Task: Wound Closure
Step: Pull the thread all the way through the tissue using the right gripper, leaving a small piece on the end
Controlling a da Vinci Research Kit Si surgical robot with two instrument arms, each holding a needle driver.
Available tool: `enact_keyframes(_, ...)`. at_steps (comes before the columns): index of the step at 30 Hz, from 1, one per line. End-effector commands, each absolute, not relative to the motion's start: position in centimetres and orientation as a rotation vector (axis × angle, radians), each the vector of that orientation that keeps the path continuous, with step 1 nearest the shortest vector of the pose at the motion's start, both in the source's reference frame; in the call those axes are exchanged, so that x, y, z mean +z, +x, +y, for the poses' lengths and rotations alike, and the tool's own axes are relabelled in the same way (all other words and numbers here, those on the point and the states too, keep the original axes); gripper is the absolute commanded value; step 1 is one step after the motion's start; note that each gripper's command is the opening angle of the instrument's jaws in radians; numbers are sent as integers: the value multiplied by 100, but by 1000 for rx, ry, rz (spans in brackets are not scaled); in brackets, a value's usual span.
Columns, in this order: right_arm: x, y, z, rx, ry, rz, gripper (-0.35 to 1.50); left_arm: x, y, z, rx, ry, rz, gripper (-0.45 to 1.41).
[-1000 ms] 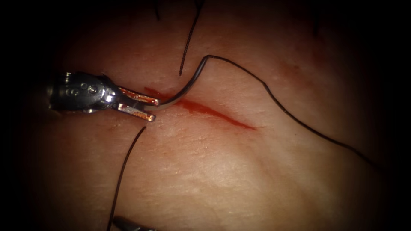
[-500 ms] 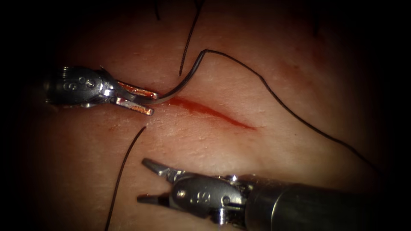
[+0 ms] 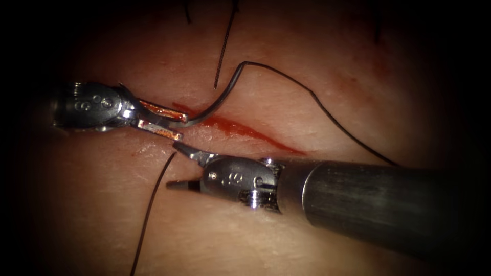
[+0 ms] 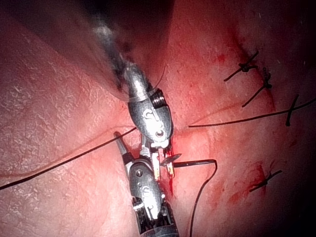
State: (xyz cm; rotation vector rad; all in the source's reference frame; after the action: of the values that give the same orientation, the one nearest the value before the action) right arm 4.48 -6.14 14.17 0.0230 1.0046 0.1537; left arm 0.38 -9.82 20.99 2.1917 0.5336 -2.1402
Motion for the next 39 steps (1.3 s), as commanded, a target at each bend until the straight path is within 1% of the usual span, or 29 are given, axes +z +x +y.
enact_keyframes(1, 1425, 463, -612, 151, 30, 1013, 123, 2105, 33, -989, -2137, 2193, 538, -45)
enact_keyframes(4, 1426, 471, -612, 131, 40, 1027, 96, 2105, 33, -989, -2133, 2194, 540, -45)
enact_keyframes(5, 1426, 472, -613, 109, 39, 1035, 64, 2105, 33, -989, -2133, 2194, 541, -45)
enact_keyframes(6, 1425, 472, -615, 78, 40, 1048, 12, 2104, 34, -989, -2133, 2194, 541, -45)
enact_keyframes(7, 1423, 472, -616, 57, 47, 1060, -35, 2104, 34, -989, -2132, 2194, 541, -45)
enact_keyframes(17, 1414, 470, -626, 33, 58, 1065, -35, 2104, 31, -995, -2102, 2187, 564, -45)
enact_keyframes(39, 1388, 480, -655, 5, 75, 1084, -35, 2103, 28, -1001, -2083, 2168, 588, -45)
